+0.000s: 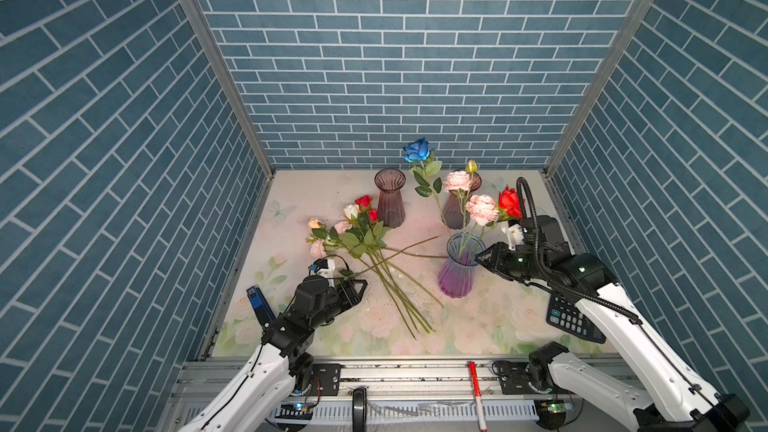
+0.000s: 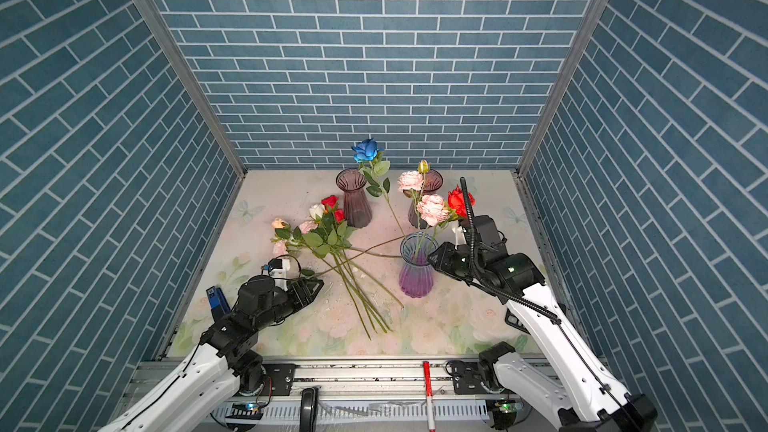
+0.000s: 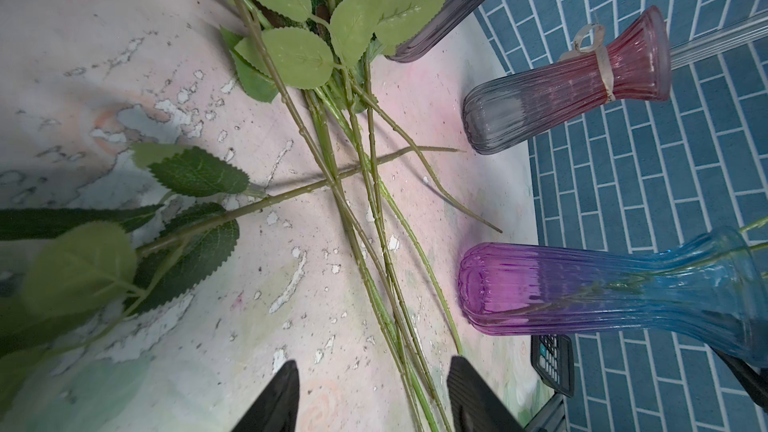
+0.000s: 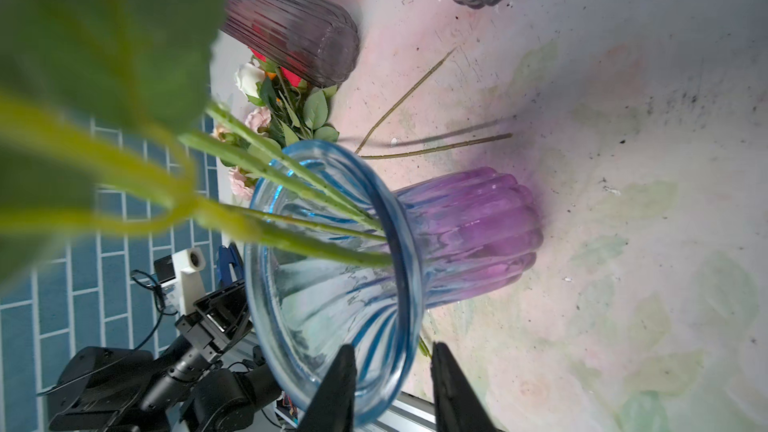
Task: Arrange the flowers into the vase
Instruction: 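Grasp the blue-purple vase rim with the right gripper while the left lowers, then lift the blue-purple vase with the right gripper and carry it toward the back corner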
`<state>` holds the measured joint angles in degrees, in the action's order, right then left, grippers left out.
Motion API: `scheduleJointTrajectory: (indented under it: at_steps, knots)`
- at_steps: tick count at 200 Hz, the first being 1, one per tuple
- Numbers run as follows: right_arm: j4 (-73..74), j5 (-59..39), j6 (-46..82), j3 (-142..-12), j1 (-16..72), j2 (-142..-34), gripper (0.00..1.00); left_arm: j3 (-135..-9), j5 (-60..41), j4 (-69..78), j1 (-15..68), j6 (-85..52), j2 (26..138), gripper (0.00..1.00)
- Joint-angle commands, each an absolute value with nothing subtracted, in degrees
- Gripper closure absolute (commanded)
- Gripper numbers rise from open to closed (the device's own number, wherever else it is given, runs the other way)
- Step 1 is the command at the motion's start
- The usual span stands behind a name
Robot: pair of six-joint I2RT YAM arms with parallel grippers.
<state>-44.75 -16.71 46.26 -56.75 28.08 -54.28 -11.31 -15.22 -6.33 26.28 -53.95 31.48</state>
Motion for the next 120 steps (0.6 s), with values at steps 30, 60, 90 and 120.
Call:
scheduleJointTrajectory:
  at_steps: [30,60,90,120]
  knots:
    - [-42.6,-9.5,54.5,-55.4,31.4,-54.7,0.69,-10.3,-15.2,-7.5,25.5,-53.0,30.5,0.41]
    - [-42.7,-6.8,56.8,-56.6,33.5,-55.4,0.7,-10.1,-15.3,-7.6,25.4,-53.0,30.2,0.41]
    - [-44.8,-5.6,56.9,-59.4,35.3,-58.6,0.75,-10.1,-15.4,-7.6,25.3,-53.0,29.9,0.41]
    - [-46.7,-1.7,56.9,-60.6,37.2,-60.8,0.76,-9.9,-15.5,-7.7,25.1,-53.1,29.4,0.41]
